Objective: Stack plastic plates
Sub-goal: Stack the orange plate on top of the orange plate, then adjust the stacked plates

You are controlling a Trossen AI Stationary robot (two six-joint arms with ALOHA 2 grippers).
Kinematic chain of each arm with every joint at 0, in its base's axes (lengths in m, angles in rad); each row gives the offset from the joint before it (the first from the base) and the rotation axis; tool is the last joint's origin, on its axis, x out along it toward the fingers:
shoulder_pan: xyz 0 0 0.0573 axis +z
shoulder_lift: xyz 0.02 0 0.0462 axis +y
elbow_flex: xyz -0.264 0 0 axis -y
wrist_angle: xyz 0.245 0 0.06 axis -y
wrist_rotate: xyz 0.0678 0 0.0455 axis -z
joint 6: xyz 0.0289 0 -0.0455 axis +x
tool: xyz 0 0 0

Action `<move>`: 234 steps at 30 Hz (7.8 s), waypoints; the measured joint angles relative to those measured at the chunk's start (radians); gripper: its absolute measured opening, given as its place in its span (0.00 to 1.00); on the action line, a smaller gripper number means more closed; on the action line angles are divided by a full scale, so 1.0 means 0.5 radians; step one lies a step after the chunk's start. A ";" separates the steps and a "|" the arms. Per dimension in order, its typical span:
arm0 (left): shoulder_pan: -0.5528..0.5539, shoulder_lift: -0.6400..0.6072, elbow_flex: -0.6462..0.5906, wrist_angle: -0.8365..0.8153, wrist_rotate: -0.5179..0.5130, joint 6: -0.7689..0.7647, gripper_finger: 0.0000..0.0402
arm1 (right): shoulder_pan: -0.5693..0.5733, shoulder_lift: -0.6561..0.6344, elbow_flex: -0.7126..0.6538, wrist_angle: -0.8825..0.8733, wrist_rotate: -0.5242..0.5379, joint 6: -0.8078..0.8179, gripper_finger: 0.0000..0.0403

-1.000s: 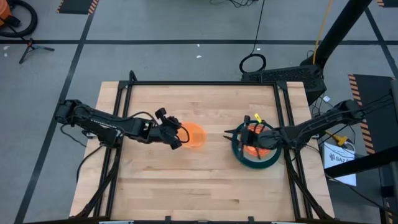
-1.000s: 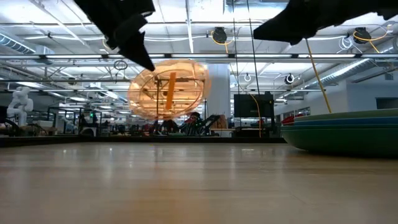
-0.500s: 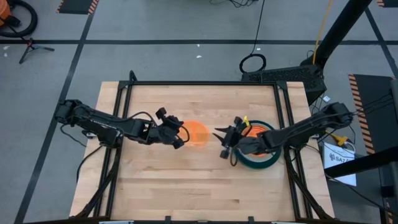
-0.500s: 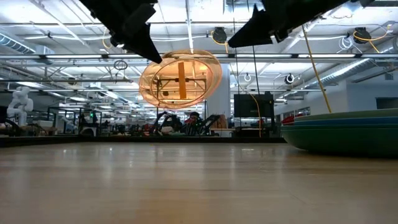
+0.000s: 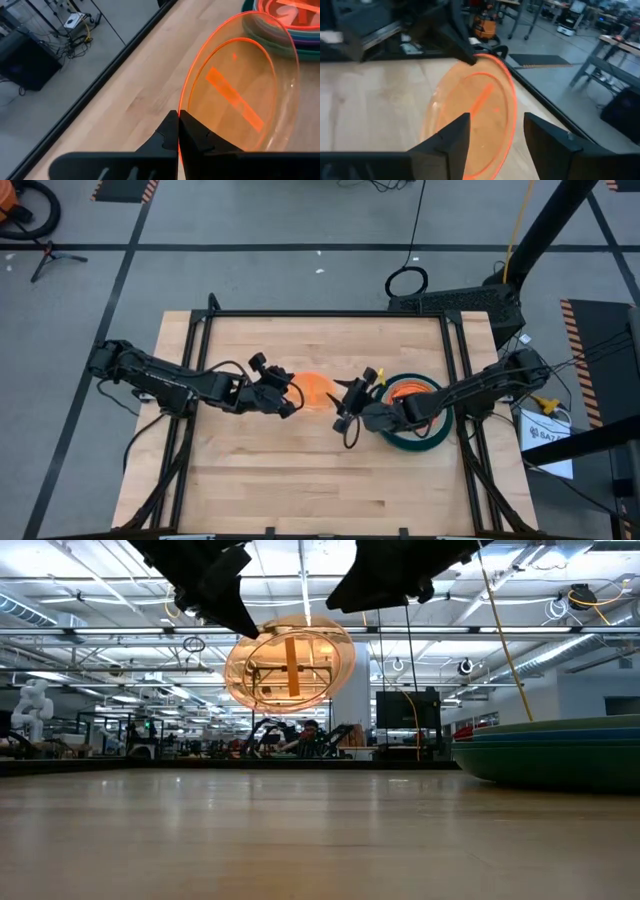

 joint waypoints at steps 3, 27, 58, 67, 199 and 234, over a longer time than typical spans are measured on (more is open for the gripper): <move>0.000 0.001 0.000 0.002 0.000 -0.014 0.00 | -0.007 0.007 0.012 -0.029 0.060 0.049 0.42; 0.002 0.001 -0.001 0.200 -0.004 0.056 0.00 | -0.046 0.006 0.012 -0.047 0.075 0.165 0.16; -0.037 0.000 -0.002 0.198 0.075 0.078 0.05 | -0.051 0.005 0.009 -0.111 0.006 0.165 0.00; -0.037 0.001 -0.002 0.192 0.146 0.093 0.05 | -0.051 0.005 0.008 -0.117 -0.037 0.152 0.00; -0.025 -0.211 -0.002 -0.528 0.210 -0.160 0.30 | -0.026 -1.247 -0.678 -1.205 -1.547 1.213 0.21; -0.029 -0.208 -0.002 -0.504 0.119 -0.091 0.30 | 0.364 -0.203 -0.144 -2.567 -0.785 1.454 0.01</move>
